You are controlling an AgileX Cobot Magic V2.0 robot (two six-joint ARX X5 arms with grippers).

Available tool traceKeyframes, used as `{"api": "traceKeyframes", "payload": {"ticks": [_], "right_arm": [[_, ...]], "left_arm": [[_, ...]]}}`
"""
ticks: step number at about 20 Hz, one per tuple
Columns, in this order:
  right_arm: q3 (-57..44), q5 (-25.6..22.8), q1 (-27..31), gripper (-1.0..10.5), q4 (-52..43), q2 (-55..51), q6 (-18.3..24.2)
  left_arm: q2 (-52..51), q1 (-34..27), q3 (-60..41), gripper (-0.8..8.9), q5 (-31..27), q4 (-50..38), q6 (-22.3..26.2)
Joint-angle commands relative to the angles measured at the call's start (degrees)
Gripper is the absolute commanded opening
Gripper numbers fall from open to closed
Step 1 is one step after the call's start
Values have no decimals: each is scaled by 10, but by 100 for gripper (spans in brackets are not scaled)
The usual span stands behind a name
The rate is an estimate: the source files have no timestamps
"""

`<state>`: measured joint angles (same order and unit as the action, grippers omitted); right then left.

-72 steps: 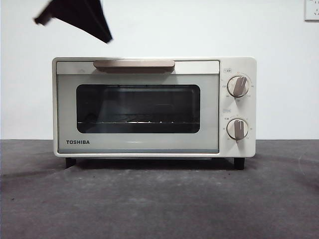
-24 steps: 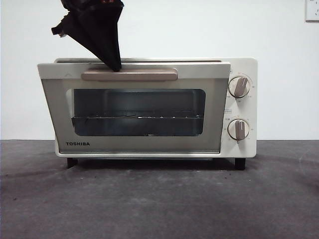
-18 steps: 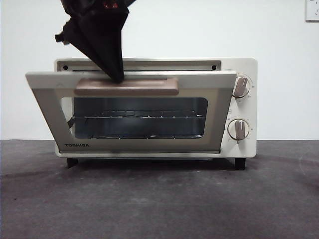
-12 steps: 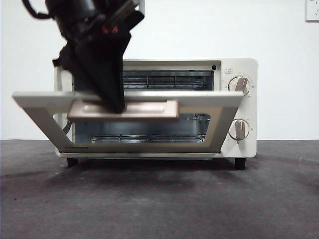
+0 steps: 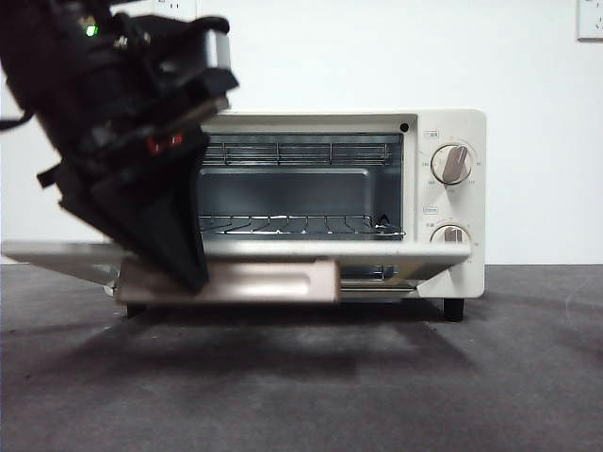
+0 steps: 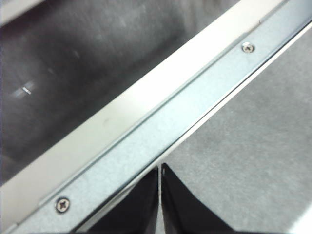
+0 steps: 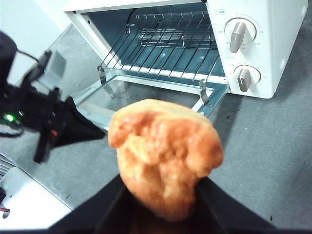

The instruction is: The left arm flap open the oven, the right arm pick bread and place it into oven, the left arm flap close the oven

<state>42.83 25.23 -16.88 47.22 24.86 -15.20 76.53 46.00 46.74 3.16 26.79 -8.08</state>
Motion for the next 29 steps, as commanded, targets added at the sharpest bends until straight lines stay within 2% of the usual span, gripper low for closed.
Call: {"api": "traceKeyframes", "payload": {"ticks": [1,4,9,12,15,19,25,29], "right_arm": [[8,-2,-3,139,-9,1,7],[8,-2,-3,139,-9,1,7],[8,12,-3,139,-9,1,5],[8,34,-3,139,-23,15,-9],[8,40,-15,139,-80,51,-29],[8,43,-72,139,-187,131,-55],[25,-40,-179,139,-319,297,-89],[78,-102,-207,139,-319,403,-90]], "left_arm": [[4,12,-15,16,-20,-53,-21],[4,26,-34,16,-22,-74,-28],[-16,34,-31,16,-18,-54,-28],[-73,34,-8,16,-19,12,-27],[-156,34,16,16,-19,70,-29],[-272,34,38,16,-24,121,-37],[-441,33,44,16,-98,186,-73],[-500,33,44,16,-126,211,-89]]}}
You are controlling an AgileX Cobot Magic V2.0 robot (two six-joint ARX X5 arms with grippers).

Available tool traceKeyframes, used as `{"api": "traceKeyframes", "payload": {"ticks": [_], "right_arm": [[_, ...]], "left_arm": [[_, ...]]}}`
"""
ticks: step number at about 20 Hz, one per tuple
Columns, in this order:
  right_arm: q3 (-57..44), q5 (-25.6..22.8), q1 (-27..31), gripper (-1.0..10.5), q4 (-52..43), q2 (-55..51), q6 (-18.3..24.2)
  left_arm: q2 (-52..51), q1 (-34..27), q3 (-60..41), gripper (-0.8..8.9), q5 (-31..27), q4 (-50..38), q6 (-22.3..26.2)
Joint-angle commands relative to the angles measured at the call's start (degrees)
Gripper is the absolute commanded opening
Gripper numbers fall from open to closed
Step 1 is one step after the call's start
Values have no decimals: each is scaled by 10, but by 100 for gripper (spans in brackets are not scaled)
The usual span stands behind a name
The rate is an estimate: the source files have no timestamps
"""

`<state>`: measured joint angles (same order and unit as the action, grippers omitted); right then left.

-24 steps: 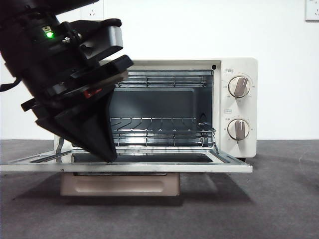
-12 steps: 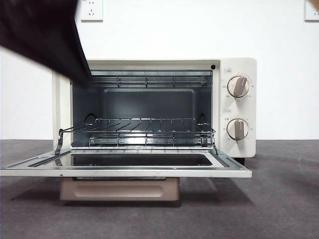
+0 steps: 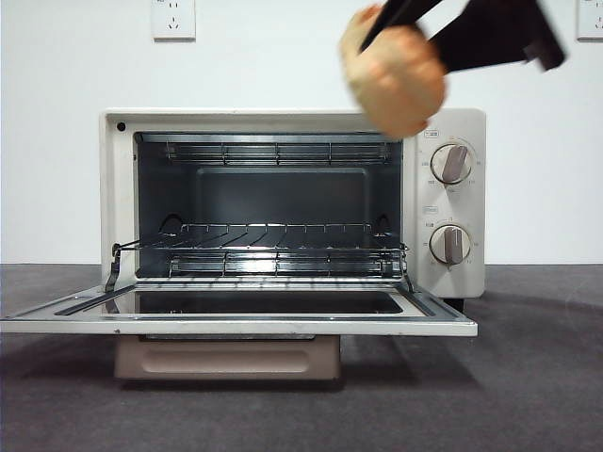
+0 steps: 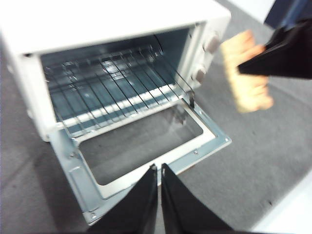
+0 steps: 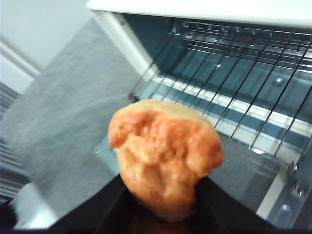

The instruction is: The left arm flap open the oven, the right arm pick bread and place it into oven, the left arm flap close the oven

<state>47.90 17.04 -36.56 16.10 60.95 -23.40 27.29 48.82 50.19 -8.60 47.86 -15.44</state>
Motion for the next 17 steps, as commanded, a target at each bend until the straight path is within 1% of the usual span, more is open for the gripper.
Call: {"api": "traceKeyframes", "payload": {"ticks": [1,7,13,17], "right_arm": [[39,-31,-14,139,-8,65,-11],[99,-84,-23,139,-9,181,-22],[153,-139,-23,139,-24,257,-23],[171,-146,-23,139,-38,289,-31]], "left_arm": [[-15,5,10,16,-14,5,-18],[-30,5,12,16,-16,26,-24],[-30,5,13,18,-15,39,-37],[-30,5,13,19,-15,42,-37]]}}
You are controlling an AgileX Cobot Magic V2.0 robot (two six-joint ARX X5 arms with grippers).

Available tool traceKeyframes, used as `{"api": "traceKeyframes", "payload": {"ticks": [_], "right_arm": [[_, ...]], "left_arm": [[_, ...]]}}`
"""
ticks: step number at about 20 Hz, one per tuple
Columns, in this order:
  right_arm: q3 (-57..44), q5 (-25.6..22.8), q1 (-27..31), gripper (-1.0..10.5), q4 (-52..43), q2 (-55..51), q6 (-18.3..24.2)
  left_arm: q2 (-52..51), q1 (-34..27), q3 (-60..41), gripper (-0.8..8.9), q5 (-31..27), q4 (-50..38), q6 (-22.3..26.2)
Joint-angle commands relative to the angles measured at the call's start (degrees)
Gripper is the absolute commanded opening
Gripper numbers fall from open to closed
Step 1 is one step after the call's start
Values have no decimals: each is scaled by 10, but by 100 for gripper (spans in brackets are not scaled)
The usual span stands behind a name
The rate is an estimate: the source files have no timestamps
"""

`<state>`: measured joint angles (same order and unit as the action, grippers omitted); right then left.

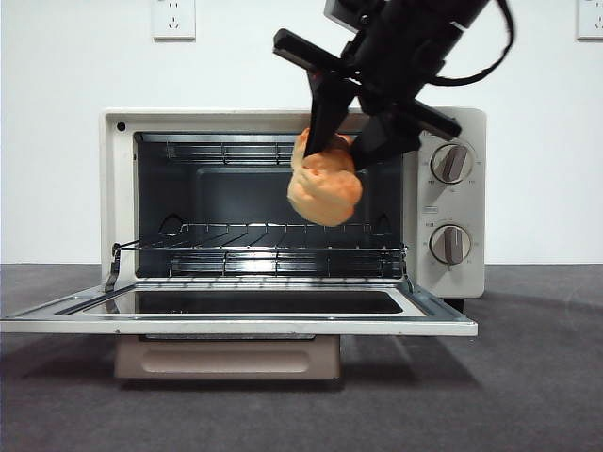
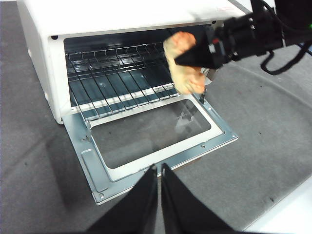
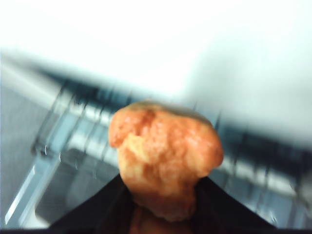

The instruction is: The left arm flap open the oven, the right arm pick bread and place it into oven, the left arm flap close the oven

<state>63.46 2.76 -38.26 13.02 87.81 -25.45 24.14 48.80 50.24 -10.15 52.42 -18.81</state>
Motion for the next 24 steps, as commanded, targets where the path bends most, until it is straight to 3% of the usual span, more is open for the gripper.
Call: {"api": "traceKeyframes", "payload": {"ticks": [1,15,18,22,24], "right_arm": [[18,-8,-6,139,-10,29,-12],[18,-92,-6,143,-40,66,-38],[18,-90,-6,240,-39,66,-41],[18,-88,-7,459,-40,66,-41],[18,-73,-7,474,-38,63,-41]], "left_arm": [[1,5,12,19,1,-3,-3],[2,6,12,19,1,10,-3],[2,5,12,19,1,10,-3],[2,6,12,19,1,10,-3],[2,5,12,19,1,11,-3]]}}
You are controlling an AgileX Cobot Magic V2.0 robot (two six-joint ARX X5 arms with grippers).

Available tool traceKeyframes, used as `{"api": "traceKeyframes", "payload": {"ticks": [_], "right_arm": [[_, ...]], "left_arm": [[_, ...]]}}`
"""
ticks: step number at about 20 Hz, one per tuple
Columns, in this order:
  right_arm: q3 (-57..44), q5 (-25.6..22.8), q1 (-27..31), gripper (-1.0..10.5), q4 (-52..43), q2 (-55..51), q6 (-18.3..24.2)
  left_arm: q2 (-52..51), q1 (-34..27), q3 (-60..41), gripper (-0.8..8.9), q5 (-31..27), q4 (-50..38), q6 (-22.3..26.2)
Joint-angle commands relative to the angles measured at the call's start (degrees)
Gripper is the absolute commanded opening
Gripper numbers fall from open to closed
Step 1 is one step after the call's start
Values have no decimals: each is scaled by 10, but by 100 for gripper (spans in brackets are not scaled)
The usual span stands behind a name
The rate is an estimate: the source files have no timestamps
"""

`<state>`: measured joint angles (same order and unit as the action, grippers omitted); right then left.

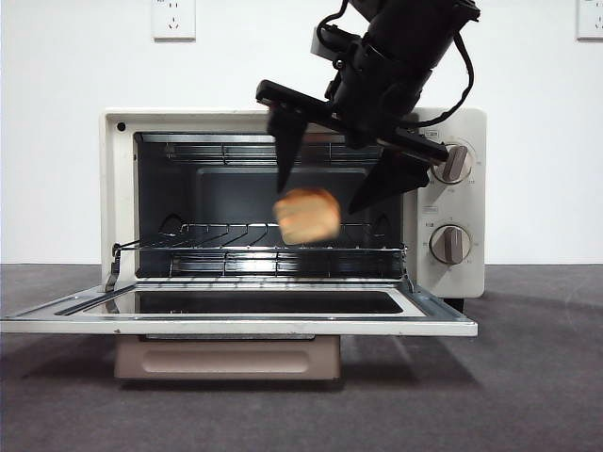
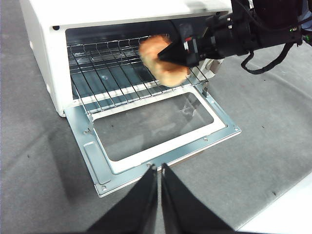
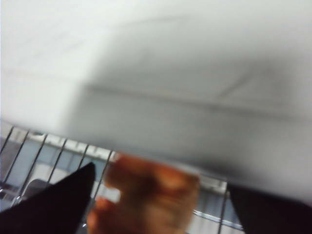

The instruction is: The left arm flap open the oven, the right arm pick bread and place it into oven, the left arm flap close the oven

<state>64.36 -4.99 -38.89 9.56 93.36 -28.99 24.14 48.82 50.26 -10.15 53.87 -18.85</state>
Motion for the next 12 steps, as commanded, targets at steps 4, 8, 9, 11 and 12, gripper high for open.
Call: {"api": "traceKeyframes", "payload": {"ticks": [4,8,9,11,12], "right_arm": [[9,4,-12,474,24,-26,-5],[9,6,-31,474,105,-101,0],[9,6,-40,474,139,-127,10],[9,6,-62,474,208,-181,46],[9,5,-73,474,243,-209,69]], "left_arm": [[2,5,12,19,0,14,-2],[2,5,12,19,-25,14,-2],[2,5,12,19,-34,12,-2],[2,5,12,19,-47,3,-2],[2,5,12,19,-56,0,-3]]}}
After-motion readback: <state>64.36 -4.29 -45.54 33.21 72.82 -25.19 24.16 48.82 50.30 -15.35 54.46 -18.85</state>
